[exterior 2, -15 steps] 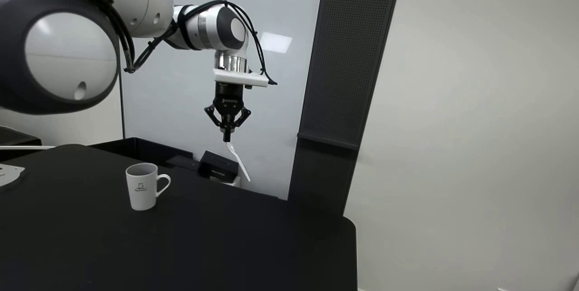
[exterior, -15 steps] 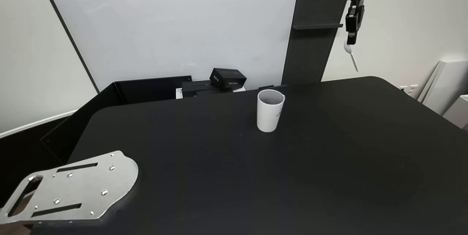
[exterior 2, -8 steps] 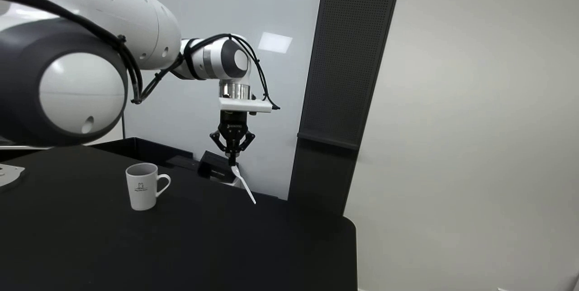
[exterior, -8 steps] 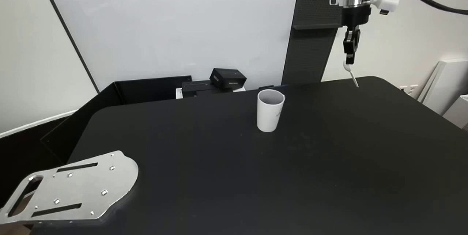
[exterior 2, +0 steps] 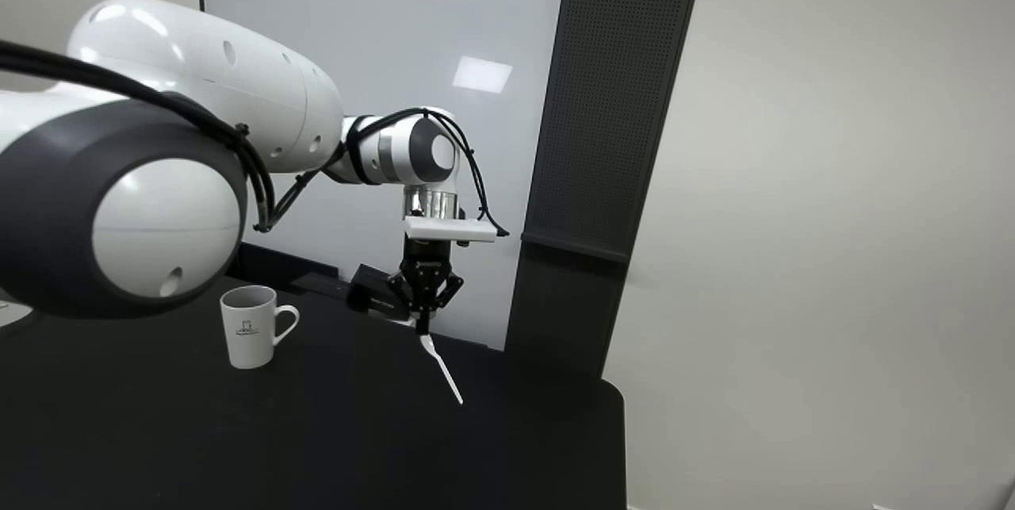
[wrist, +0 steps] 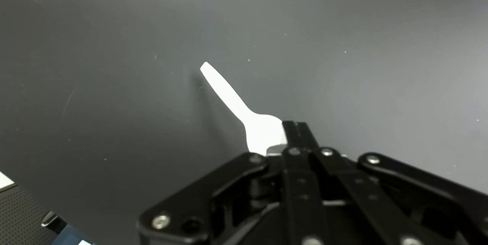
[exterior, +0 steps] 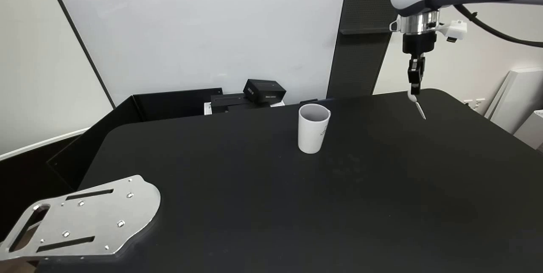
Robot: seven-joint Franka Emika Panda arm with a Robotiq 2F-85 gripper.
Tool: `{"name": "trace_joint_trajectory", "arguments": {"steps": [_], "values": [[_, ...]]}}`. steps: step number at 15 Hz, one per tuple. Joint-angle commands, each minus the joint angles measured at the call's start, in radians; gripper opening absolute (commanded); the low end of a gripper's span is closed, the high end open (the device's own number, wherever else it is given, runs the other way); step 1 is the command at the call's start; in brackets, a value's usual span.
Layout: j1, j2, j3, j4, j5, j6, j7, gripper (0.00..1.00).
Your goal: Remove the white spoon from the white mug
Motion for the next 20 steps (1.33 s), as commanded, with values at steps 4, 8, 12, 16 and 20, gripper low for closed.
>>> {"name": "trace_joint_trajectory", "arguments": {"steps": [4,8,12,16,20], "values": [[-0.010,0.061,-0.009,0.094,-0.024,-0.050,-0.006,0.28],[-0.018,0.069,0.008,0.103,-0.005,-0.027,-0.006,0.54],[-0.003,-0.002,0.050,0.056,0.075,0.037,0.093,0.82],[0.007,-0.011,0.069,0.101,0.141,0.097,0.243,1.00],[0.015,-0.039,0.073,0.057,0.127,0.244,0.404,1.00]]}}
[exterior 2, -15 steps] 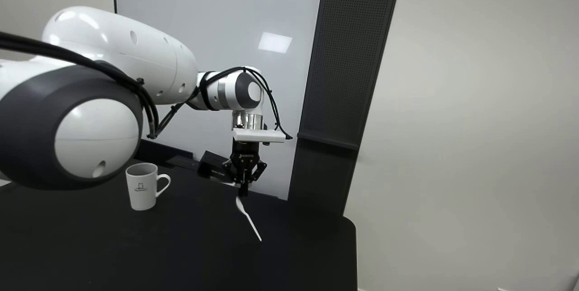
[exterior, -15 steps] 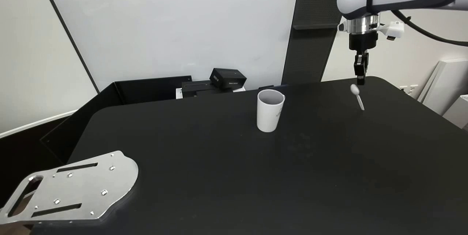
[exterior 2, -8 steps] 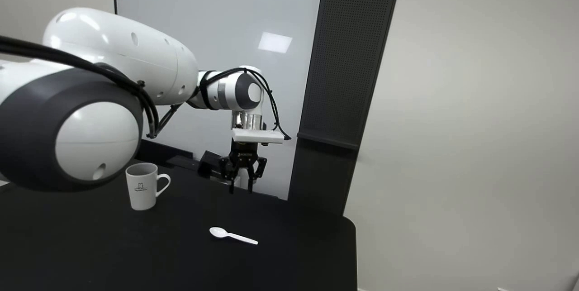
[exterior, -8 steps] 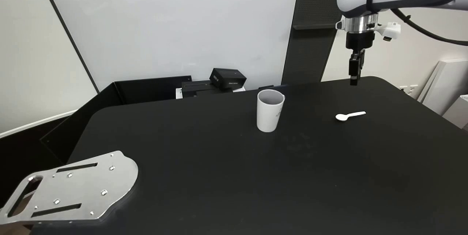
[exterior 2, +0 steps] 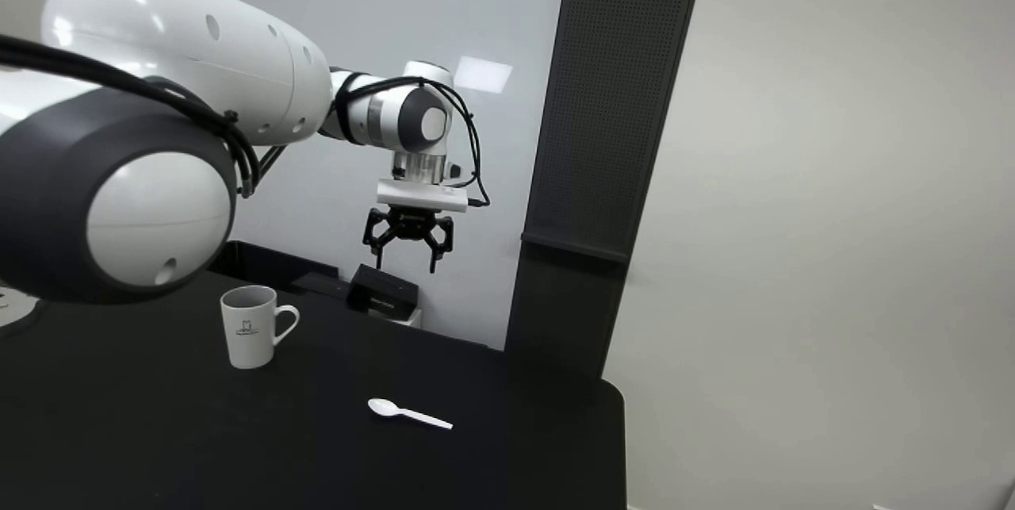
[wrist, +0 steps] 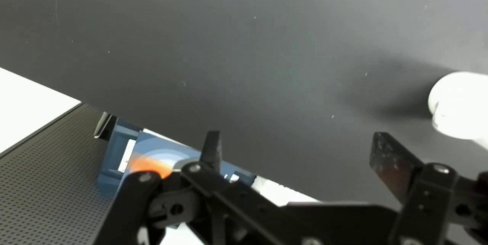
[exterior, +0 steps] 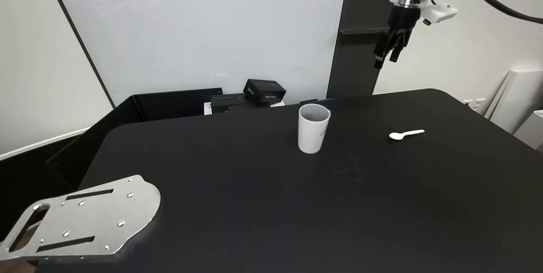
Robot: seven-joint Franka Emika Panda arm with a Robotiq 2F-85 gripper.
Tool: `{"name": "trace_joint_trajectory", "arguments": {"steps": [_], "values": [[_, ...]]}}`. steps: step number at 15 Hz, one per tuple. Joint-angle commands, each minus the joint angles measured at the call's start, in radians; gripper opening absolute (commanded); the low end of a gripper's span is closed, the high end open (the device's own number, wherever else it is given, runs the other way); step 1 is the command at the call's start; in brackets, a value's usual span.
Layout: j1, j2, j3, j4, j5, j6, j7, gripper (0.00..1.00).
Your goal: Remove the white spoon from the white mug
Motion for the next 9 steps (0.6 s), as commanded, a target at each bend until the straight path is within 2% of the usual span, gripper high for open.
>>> {"name": "trace_joint_trajectory", "arguments": {"steps": [1,4,5,9], "values": [[0.007,-0.007,-0.009,-0.008,-0.010,0.109,0.168,1.00],[0.016,0.006,-0.044,-0.003,-0.024,0.201,0.288,1.00],[0.006,0.003,-0.018,-0.005,-0.007,0.166,0.190,1.00],[0.006,0.009,-0.019,-0.005,-0.006,0.174,0.191,1.00]]}}
